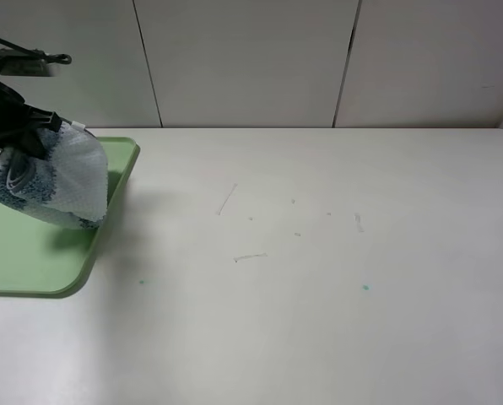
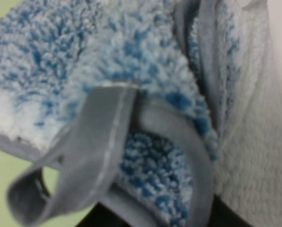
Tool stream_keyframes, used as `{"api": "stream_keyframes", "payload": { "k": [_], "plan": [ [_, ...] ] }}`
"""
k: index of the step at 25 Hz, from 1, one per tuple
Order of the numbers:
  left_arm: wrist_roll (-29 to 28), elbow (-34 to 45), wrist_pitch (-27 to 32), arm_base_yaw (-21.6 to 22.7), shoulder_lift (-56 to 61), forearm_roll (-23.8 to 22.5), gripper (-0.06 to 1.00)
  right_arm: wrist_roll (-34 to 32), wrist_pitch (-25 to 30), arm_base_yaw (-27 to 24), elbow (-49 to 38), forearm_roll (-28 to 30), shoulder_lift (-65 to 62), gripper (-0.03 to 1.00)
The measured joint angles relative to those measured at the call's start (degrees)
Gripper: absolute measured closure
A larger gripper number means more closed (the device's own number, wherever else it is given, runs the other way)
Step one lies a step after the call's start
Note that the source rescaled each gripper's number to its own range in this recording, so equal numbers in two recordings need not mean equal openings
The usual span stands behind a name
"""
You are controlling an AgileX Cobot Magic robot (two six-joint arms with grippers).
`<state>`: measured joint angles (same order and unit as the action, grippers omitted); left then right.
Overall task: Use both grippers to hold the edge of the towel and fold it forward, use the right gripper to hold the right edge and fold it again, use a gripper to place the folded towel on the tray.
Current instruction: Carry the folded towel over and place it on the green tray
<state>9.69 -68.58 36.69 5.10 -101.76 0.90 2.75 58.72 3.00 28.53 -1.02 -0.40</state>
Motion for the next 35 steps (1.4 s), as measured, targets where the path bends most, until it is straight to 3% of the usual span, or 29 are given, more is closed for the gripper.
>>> {"api": "stream_keyframes", "payload": {
  "k": [12, 13, 14, 15, 17, 19, 25, 35],
  "plan": [
    [0.1, 1.5, -3.1, 1.6, 0.0, -3.0, 0.75, 0.0, 0.0, 0.0, 0.0, 0.0, 0.0, -0.03],
    [-0.1, 1.5, -3.1, 1.6, 0.0, -3.0, 0.7, 0.0, 0.0, 0.0, 0.0, 0.0, 0.0, -0.03],
    [-0.4, 1.5, -3.1, 1.6, 0.0, -3.0, 0.58, 0.0, 0.0, 0.0, 0.0, 0.0, 0.0, -0.03],
    [-1.0, 1.5, -3.2, 1.6, 0.0, -3.2, 0.39, 0.0, 0.0, 0.0, 0.0, 0.0, 0.0, -0.03],
    [-2.2, 1.5, -3.4, 1.6, 0.0, -4.2, 0.12, 0.0, 0.0, 0.0, 0.0, 0.0, 0.0, -0.03],
    [-2.6, 1.5, -3.4, 1.6, 0.0, -5.3, 0.01, 0.0, 0.0, 0.0, 0.0, 0.0, 0.0, -0.03],
    [-2.8, 1.5, -1.4, 1.6, 0.1, -5.8, -0.05, 0.0, 0.0, 0.0, 0.0, 0.0, 0.0, -0.03],
    [-2.8, -0.5, 12.1, 1.6, 5.7, -5.4, -0.05, 0.0, 0.0, 0.0, 0.0, 0.0, 0.0, -0.03]
  ]
}}
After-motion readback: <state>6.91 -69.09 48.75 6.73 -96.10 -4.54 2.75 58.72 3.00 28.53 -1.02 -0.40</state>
